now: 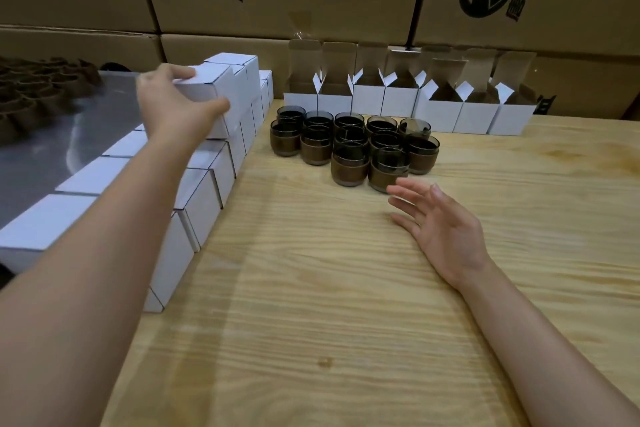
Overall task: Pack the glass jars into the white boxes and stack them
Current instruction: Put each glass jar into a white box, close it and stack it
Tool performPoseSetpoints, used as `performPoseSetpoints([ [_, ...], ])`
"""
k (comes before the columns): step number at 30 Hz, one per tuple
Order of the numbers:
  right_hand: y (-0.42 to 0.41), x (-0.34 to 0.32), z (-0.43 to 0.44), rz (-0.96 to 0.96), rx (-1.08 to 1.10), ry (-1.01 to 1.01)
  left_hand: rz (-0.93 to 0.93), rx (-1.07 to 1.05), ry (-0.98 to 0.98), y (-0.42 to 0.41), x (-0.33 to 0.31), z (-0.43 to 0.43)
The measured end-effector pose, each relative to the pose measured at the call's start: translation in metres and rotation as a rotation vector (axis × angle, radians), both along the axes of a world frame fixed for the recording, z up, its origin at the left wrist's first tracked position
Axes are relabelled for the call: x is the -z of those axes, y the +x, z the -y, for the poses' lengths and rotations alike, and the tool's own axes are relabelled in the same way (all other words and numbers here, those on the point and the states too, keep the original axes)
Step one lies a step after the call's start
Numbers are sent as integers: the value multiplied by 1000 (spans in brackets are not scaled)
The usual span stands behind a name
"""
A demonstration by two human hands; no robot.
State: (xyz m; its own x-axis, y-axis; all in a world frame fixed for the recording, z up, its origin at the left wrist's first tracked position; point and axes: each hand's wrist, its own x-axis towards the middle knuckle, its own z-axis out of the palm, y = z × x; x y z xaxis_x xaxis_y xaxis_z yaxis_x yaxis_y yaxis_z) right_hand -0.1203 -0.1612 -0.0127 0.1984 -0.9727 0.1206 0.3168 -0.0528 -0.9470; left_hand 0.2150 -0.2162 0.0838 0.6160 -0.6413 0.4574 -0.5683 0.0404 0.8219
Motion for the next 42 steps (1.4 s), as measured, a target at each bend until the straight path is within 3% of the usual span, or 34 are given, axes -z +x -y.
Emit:
performPoseSetpoints([
  [21, 0, 2, 3, -20, 10, 12, 60, 9, 27, 23, 20, 22],
  [29, 0, 2, 3, -7, 11, 21, 137, 52, 126, 8, 12, 6],
  [32, 0, 3, 4, -2, 8, 20, 324, 38, -211, -26, 4, -15],
  [34, 0, 3, 4, 0, 5, 23, 389, 172, -407, -66, 10, -31],
  [35, 0, 3, 4, 2, 6, 26, 397, 288, -399, -89, 18, -39],
  [38, 0, 3, 4, 3, 9, 30, 323, 505, -34, -143, 62, -58],
  [40, 0, 4, 4, 0, 3, 17, 234, 518, 250, -157, 92, -58],
  [42, 1, 4, 4, -8, 7, 11, 196, 508, 351, -157, 104, -54],
])
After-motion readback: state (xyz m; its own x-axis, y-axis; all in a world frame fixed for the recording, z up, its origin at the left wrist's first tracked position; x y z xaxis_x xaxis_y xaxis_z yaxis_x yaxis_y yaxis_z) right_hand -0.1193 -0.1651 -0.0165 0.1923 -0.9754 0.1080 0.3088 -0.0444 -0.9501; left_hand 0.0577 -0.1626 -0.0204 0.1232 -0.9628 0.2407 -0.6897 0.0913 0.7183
